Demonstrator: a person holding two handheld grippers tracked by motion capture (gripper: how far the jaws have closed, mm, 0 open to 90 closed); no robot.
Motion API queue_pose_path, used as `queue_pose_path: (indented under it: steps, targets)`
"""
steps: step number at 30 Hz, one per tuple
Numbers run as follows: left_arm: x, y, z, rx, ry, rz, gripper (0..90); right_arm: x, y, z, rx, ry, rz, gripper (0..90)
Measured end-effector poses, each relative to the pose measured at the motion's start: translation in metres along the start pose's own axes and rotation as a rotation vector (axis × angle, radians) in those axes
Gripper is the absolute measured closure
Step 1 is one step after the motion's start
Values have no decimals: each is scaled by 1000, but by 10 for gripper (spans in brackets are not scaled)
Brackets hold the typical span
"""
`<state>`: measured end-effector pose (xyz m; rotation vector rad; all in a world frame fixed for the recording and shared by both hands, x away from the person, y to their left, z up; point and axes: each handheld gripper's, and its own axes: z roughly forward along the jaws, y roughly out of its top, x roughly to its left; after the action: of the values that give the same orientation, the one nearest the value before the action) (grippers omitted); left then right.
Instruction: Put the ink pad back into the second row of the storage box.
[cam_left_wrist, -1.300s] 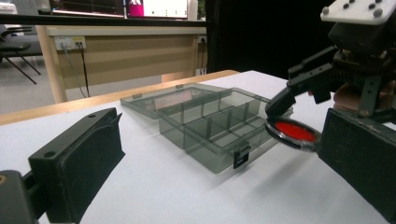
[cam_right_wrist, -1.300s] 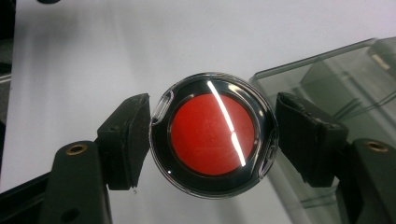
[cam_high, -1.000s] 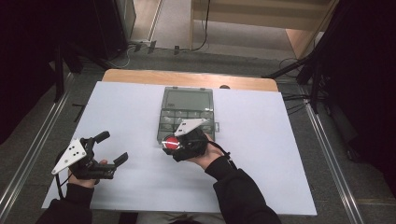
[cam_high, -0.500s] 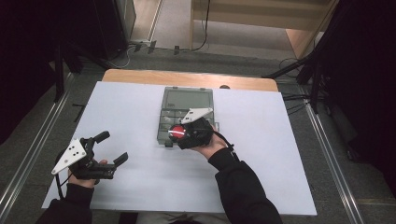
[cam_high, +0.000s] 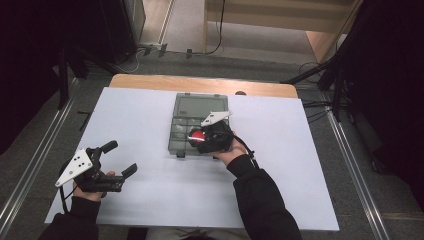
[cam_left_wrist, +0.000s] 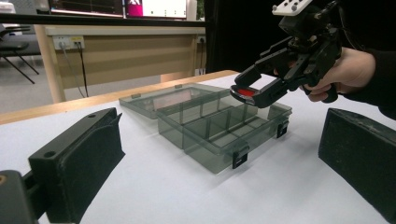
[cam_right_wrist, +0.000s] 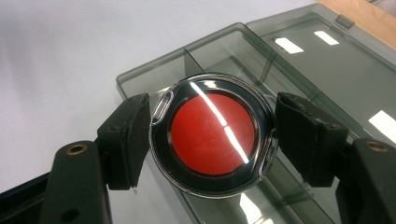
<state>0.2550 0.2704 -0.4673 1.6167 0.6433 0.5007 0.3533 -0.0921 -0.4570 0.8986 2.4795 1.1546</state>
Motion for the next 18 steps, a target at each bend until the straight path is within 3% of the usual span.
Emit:
queue_pose_path:
  steps: [12, 18]
  targets:
    - [0, 0, 0, 0, 0, -1, 0, -8, -6, 2, 96, -80, 45, 309]
    - [0, 0, 0, 0, 0, -2, 0, -12, -8, 1, 108, -97, 62, 309]
